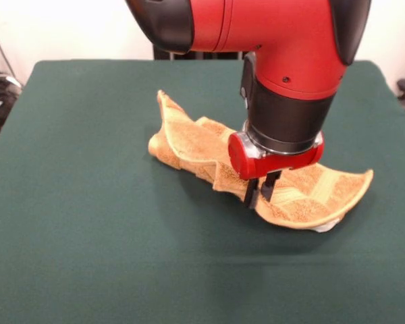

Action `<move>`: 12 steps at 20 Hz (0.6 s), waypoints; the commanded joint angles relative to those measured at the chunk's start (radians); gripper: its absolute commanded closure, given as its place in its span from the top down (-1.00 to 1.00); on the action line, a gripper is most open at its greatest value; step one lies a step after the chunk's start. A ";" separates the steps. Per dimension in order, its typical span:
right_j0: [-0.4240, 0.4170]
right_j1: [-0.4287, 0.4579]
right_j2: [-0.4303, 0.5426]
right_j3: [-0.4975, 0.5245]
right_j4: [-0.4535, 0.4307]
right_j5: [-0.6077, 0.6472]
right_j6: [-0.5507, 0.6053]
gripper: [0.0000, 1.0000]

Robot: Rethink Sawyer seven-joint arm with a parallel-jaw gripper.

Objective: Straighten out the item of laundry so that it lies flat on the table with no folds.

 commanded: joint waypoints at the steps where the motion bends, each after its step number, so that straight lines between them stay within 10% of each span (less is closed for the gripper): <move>1: 0.033 0.068 0.116 -0.073 -0.005 0.107 -0.427 -1.00; 12: 0.051 0.122 0.130 -0.158 0.009 0.132 -0.513 -1.00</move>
